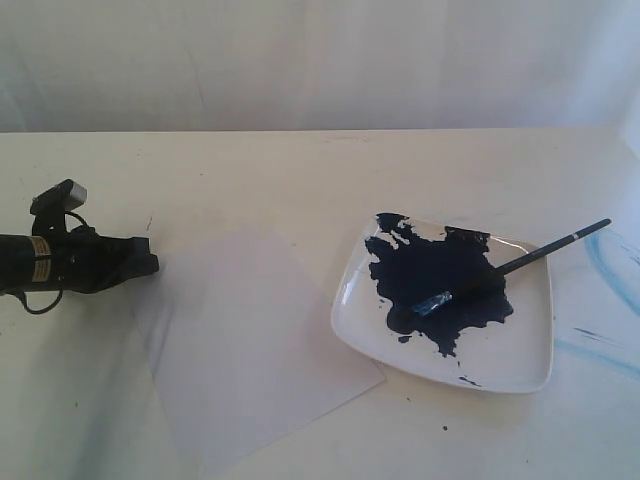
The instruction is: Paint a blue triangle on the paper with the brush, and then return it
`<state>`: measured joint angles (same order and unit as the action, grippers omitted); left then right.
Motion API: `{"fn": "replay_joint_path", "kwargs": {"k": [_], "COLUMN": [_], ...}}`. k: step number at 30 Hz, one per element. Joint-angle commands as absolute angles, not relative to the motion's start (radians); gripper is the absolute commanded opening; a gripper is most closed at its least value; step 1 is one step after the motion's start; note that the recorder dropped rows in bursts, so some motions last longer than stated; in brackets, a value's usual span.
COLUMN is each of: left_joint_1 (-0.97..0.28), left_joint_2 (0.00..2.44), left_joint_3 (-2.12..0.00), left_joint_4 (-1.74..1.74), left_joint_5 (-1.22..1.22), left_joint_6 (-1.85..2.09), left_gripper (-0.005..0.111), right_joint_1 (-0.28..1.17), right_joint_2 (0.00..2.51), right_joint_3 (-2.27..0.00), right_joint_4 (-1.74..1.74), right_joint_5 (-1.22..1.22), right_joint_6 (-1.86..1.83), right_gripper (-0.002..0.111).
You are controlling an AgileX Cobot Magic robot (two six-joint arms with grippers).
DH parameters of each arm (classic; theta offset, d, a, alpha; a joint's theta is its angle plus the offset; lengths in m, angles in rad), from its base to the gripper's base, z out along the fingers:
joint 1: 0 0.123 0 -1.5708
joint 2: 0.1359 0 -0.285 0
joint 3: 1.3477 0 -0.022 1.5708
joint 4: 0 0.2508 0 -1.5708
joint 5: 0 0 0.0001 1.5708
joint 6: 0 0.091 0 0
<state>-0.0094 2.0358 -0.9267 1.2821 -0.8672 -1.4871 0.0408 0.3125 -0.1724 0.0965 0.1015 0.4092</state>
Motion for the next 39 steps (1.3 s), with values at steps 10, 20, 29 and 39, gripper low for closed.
{"fn": "replay_joint_path", "kwargs": {"k": [10, 20, 29, 39], "left_joint_1": [-0.012, -0.012, -0.012, -0.012], "left_joint_2": [2.038, 2.038, 2.038, 2.038], "left_joint_3": [-0.922, -0.922, -0.922, -0.922], "left_joint_4": [1.301, 1.301, 1.301, 1.301], "left_joint_5": [-0.817, -0.817, -0.817, -0.817], "left_joint_6": [-1.483, -1.483, -1.483, -1.483], "left_gripper": [0.0, 0.0, 0.0, 0.0], "right_joint_1": [0.035, 0.035, 0.035, 0.035], "right_joint_2": [0.746, 0.907, 0.932, 0.932], "right_joint_3": [-0.262, -0.268, -0.268, -0.268], "right_joint_4": [0.097, 0.097, 0.097, 0.097], "right_joint_5": [-0.089, -0.213, -0.265, -0.255], "right_joint_6": [0.423, 0.423, 0.423, 0.423], "right_gripper": [0.0, 0.0, 0.0, 0.0]}}
